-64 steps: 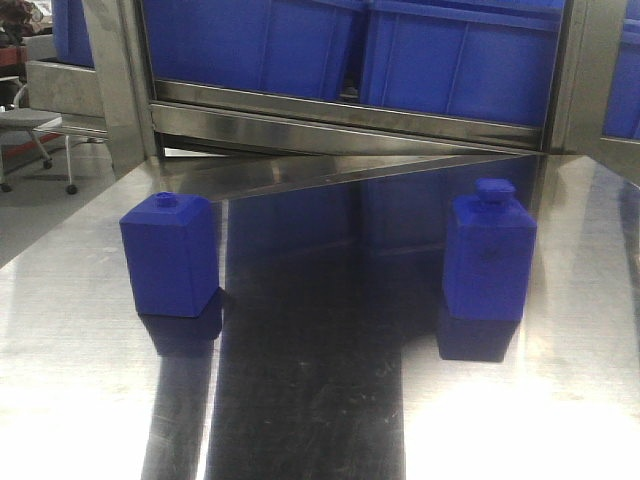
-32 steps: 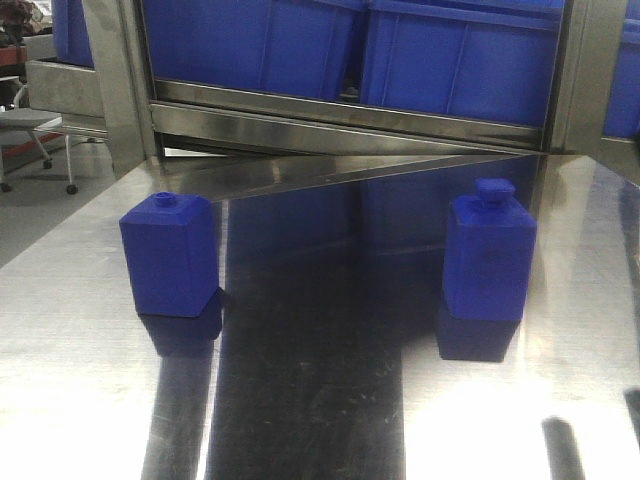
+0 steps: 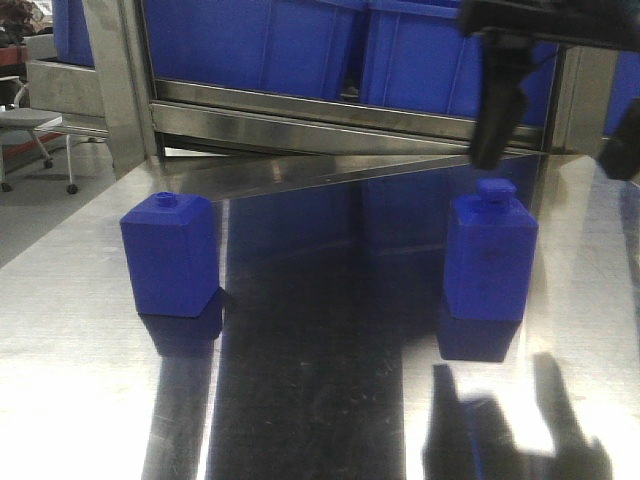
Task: Pick and sort blue part to right shelf
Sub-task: 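Lower the right gripper over the nearer blue bottle-shaped part and close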
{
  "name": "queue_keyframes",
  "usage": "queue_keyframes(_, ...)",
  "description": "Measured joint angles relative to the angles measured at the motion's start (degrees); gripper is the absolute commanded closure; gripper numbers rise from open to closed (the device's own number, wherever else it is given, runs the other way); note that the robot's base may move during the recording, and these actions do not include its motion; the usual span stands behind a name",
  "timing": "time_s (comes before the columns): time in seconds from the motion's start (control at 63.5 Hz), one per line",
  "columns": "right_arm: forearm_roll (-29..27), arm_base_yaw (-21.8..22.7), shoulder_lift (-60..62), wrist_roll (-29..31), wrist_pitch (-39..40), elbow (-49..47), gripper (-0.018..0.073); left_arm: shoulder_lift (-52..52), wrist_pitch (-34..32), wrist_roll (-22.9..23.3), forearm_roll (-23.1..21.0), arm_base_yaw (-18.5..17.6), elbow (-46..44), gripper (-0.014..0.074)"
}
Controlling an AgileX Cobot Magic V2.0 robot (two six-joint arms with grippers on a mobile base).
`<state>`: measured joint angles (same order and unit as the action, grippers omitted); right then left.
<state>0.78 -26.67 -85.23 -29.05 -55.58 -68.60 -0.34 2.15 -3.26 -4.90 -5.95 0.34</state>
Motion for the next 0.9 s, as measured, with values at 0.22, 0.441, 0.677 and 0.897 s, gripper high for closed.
queue_keyframes(0.22,0.2,-1.9,-8.9,-1.2,-6.5,-9.8,-0.0064,0.0,0.0,0.0,0.0,0.0,0.0,0.0462)
queue_keyframes(0.441,1.8,-1.9,-13.1,-3.4,-8.9,-10.6,-0.0064,0.0,0.0,0.0,0.0,0.0,0.0,0.0462)
queue_keyframes(0.677,2.0,-2.0,-15.2,-5.1,-8.6,-10.1,-0.0064,0.0,0.0,0.0,0.0,0.0,0.0,0.0462)
queue_keyframes(0.897,1.4,-2.4,-15.8,-5.3,-4.9,-7.0,-0.0064,0.0,0.0,0.0,0.0,0.0,0.0,0.0462)
